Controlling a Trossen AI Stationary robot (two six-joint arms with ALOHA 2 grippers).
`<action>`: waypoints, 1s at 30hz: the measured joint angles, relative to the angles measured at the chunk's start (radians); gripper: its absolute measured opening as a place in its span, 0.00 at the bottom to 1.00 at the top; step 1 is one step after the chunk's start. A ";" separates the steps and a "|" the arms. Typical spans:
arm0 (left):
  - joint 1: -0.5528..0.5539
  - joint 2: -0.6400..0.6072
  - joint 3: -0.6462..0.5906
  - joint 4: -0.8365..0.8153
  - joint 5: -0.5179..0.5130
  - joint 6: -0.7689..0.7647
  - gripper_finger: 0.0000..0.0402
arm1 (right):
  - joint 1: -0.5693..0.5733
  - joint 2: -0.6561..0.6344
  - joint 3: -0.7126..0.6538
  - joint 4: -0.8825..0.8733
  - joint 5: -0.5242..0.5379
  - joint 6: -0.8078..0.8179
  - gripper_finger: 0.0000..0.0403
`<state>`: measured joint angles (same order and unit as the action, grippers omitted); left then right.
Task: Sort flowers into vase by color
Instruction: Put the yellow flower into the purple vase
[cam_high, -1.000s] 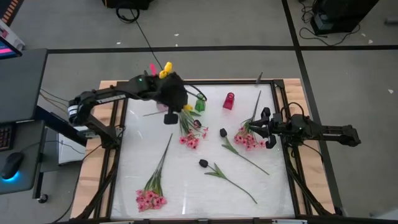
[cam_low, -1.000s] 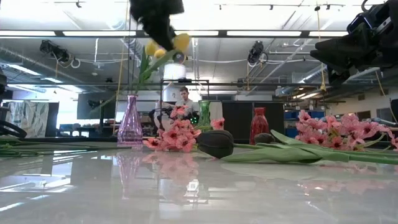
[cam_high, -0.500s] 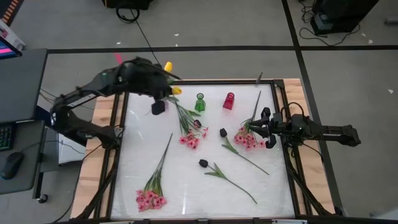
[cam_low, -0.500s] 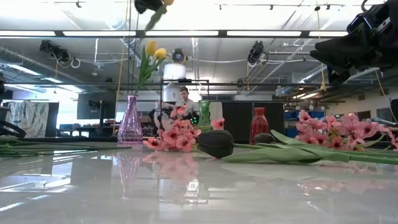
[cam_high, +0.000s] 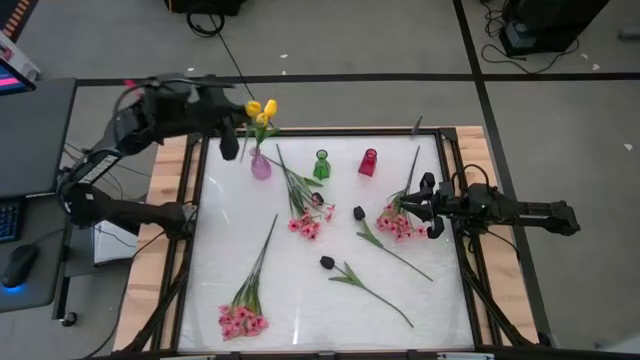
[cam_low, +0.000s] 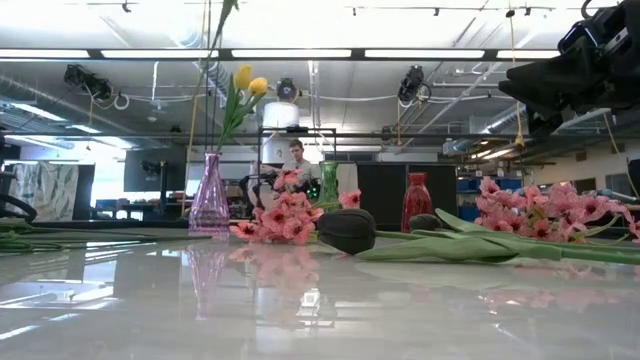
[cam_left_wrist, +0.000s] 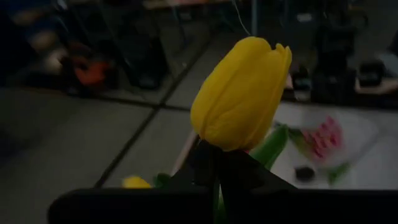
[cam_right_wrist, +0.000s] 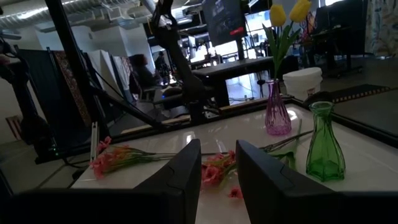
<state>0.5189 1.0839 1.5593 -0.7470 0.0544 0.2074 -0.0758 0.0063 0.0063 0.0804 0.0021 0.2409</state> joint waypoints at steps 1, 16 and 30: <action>0.010 -0.009 0.000 0.022 0.000 0.007 0.04 | 0.000 0.000 0.000 0.000 0.000 0.000 0.27; 0.123 -0.085 0.000 0.254 -0.007 0.022 0.04 | 0.000 0.000 0.000 0.000 0.000 0.000 0.27; 0.130 -0.119 -0.162 0.289 -0.012 -0.047 0.04 | 0.000 0.000 0.000 0.000 0.000 0.000 0.27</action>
<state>0.6491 0.9646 1.3978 -0.4585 0.0423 0.1605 -0.0758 0.0063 0.0063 0.0807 0.0021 0.2409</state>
